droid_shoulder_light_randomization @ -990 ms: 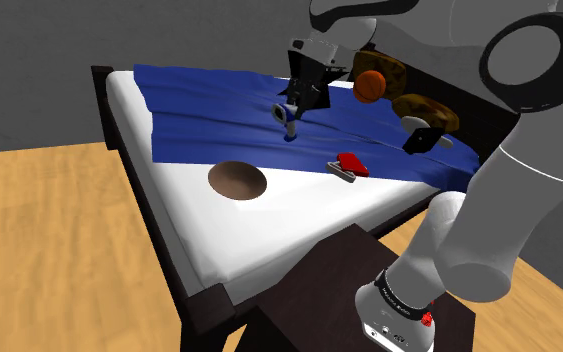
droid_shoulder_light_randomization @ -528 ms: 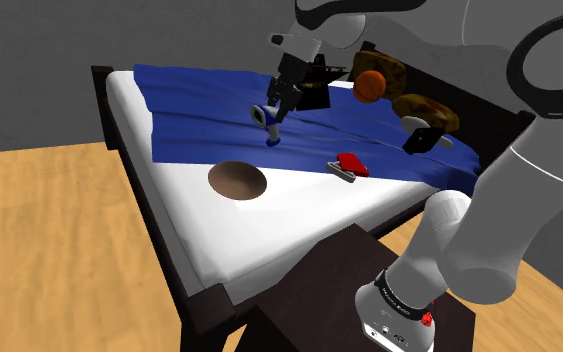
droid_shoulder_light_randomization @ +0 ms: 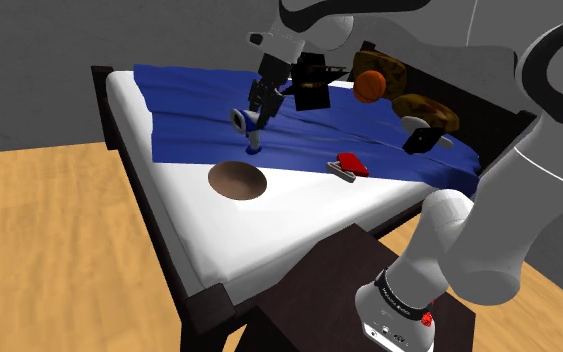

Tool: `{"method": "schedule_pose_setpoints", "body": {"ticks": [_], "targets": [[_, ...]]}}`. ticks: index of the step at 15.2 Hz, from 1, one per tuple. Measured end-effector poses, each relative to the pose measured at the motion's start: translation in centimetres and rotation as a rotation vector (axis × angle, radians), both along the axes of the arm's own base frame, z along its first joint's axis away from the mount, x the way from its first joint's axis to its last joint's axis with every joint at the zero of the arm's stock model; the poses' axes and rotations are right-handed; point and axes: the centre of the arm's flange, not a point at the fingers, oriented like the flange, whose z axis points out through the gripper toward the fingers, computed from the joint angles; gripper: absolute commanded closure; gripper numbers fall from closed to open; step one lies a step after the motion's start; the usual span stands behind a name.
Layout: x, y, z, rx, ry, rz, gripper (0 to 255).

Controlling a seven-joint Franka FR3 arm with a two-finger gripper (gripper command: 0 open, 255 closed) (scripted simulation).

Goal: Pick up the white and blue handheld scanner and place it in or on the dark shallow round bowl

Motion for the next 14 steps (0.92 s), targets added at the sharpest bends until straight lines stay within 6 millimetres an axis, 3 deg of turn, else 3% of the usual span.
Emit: {"method": "schedule_pose_setpoints", "body": {"ticks": [14], "targets": [[0.0,0.2,-7.4,0.000,0.000,-0.001,255]]}}
